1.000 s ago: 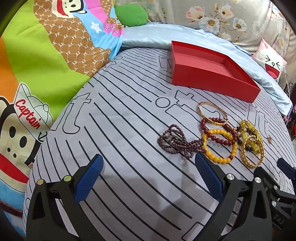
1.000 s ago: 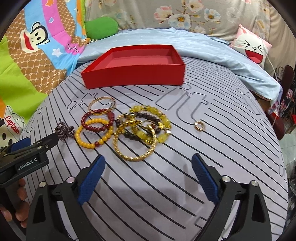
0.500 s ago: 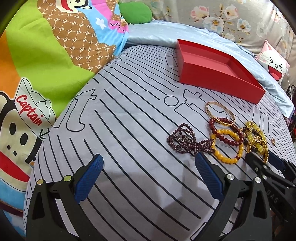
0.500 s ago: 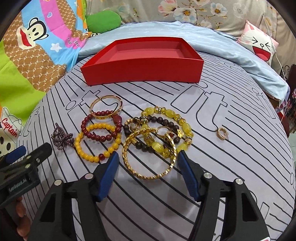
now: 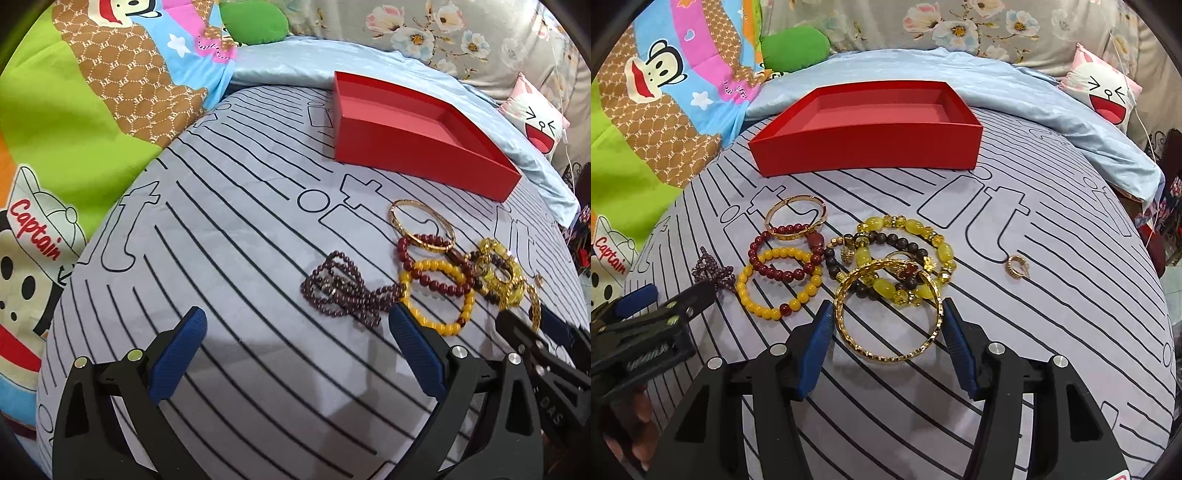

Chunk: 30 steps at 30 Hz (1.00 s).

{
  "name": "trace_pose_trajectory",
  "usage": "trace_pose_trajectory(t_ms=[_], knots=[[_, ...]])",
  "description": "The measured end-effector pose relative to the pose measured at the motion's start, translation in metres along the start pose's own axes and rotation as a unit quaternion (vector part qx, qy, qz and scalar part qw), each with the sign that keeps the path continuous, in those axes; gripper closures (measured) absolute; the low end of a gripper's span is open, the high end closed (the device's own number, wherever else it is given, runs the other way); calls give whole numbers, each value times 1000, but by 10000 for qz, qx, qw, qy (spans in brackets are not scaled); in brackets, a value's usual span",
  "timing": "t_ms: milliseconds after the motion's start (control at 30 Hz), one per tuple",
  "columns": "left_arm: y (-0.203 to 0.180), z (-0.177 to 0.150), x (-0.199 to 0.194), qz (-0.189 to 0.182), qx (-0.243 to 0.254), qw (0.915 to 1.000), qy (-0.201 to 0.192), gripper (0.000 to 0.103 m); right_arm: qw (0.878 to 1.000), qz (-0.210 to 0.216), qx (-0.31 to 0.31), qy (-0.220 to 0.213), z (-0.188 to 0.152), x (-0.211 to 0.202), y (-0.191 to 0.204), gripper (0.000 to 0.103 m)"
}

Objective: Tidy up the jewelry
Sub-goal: 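Grasp the dark purple beaded bracelet with the left gripper while the right gripper grasps the twisted gold bangle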

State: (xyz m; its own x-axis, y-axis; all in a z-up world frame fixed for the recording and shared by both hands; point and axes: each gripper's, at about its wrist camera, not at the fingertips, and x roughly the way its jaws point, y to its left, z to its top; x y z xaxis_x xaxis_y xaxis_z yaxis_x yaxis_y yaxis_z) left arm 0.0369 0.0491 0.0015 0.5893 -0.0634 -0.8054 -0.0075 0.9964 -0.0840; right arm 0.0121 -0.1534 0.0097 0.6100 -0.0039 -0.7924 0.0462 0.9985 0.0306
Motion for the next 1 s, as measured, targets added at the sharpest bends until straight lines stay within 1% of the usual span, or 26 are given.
trace_pose_trajectory(t_ms=[33, 167, 233, 333, 367, 533, 567, 633, 767, 800, 833, 1000], knots=[[0, 1, 1, -48, -16, 10000, 20, 13, 10000, 5, 18, -4, -1, -1, -1, 47], [-2, 0, -3, -158, 2, 9999, 7, 15, 10000, 11, 76, -2, -2, -5, -6, 47], [-4, -1, -2, -186, 45, 9998, 35, 25, 9999, 12, 112, 17, -3, -5, -9, 47], [-8, 0, 0, -217, 148, 9997, 21, 34, 9999, 28, 163, 37, -4, -5, -12, 47], [-9, 1, 0, -248, 170, 9995, 19, 36, 9998, 30, 170, 40, -4, -5, -13, 47], [-18, 4, 2, -450, 334, 9984, 27, 55, 9998, 39, 172, 22, -4, -6, -13, 47], [-19, 4, 1, -485, 351, 9982, 30, 57, 9998, 39, 176, 22, -4, -7, -13, 47], [-21, 3, 1, -558, 367, 9978, 36, 68, 9998, 41, 189, 28, -4, -7, -14, 47], [-21, 4, 2, -738, 383, 9965, 74, 83, 9998, 44, 205, 33, -4, -6, -14, 47], [-22, 4, 2, -774, 388, 9962, 91, 91, 9998, 49, 207, 29, -4, -7, -14, 47], [-22, 4, 2, -803, 390, 9960, 103, 94, 9998, 52, 205, 26, -4, -7, -14, 47], [-23, 3, -2, -843, 394, 9956, 50, 96, 9998, 70, 181, -26, -3, -11, -13, 47]])
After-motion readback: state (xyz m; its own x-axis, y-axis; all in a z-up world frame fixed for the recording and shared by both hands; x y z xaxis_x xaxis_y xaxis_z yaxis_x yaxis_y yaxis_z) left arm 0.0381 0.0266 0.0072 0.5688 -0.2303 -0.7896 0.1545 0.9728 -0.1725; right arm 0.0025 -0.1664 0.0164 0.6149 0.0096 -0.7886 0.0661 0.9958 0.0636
